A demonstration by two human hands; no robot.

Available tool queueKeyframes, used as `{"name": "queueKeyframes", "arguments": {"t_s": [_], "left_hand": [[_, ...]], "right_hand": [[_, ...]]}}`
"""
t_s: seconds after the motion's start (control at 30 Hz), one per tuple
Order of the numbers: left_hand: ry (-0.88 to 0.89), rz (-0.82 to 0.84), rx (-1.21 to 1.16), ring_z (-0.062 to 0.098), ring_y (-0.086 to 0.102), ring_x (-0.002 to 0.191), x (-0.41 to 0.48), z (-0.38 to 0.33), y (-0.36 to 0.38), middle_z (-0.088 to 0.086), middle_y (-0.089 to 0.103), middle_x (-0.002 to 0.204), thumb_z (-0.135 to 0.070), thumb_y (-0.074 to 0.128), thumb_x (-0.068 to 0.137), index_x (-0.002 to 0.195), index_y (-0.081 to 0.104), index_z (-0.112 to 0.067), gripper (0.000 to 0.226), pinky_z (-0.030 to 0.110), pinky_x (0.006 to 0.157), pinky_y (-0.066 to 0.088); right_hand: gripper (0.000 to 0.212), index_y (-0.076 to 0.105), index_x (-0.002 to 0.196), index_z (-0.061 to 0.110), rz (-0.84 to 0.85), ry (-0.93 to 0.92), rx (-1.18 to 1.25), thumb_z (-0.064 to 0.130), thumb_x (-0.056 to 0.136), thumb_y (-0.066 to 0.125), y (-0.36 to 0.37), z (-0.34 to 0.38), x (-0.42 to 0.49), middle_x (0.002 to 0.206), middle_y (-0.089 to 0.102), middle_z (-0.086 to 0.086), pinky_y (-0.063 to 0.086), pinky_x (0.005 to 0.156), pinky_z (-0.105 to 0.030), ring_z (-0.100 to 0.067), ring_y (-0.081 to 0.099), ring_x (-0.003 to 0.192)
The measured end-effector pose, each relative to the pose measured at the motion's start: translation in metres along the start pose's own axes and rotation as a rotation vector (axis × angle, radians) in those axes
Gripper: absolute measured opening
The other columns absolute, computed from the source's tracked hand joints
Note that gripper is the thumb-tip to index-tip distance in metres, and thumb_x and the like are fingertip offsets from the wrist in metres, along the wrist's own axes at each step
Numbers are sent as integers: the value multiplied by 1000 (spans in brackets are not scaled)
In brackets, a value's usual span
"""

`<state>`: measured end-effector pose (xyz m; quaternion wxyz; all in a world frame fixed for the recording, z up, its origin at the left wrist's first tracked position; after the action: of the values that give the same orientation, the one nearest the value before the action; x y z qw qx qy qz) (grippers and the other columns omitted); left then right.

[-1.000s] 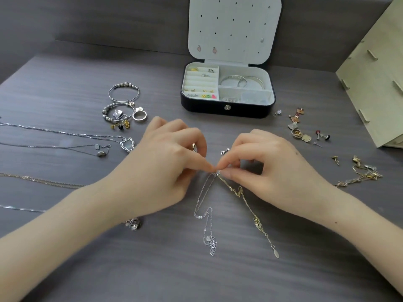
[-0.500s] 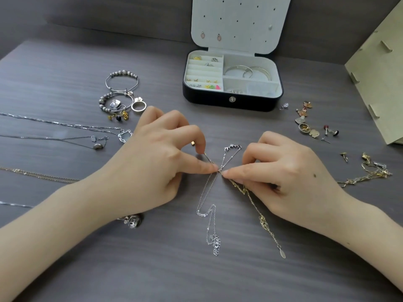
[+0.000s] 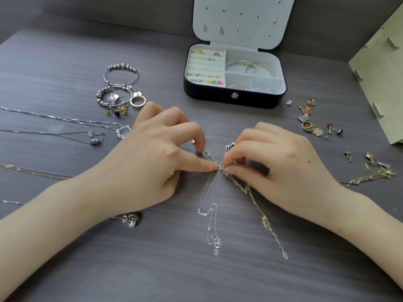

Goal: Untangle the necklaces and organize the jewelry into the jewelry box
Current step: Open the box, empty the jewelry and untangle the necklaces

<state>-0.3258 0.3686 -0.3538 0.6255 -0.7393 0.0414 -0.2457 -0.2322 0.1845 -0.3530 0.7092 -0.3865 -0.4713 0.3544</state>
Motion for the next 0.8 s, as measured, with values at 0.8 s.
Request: {"name": "queueKeyframes", "arguments": {"t_s": [0.8], "left_hand": [[-211,-87,-161,17,50,80,3,-7,-2,-10,63,90,-15,43,70,87,73,-31,38,32,70,25]], "right_hand": [[13,50,74,31,388,355,233,35,86,46,-11,-3,21,69,53,27,32,61,-12,6,48,70]]}}
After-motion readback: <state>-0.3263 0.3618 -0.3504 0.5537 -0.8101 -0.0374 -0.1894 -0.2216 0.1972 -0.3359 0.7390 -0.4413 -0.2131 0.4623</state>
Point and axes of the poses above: each hand's wrist, its own x-axis towards the middle knuckle, its own y-axis out of the palm, z = x × y, the point moved 1 cm from there along x, towards the middle knuckle
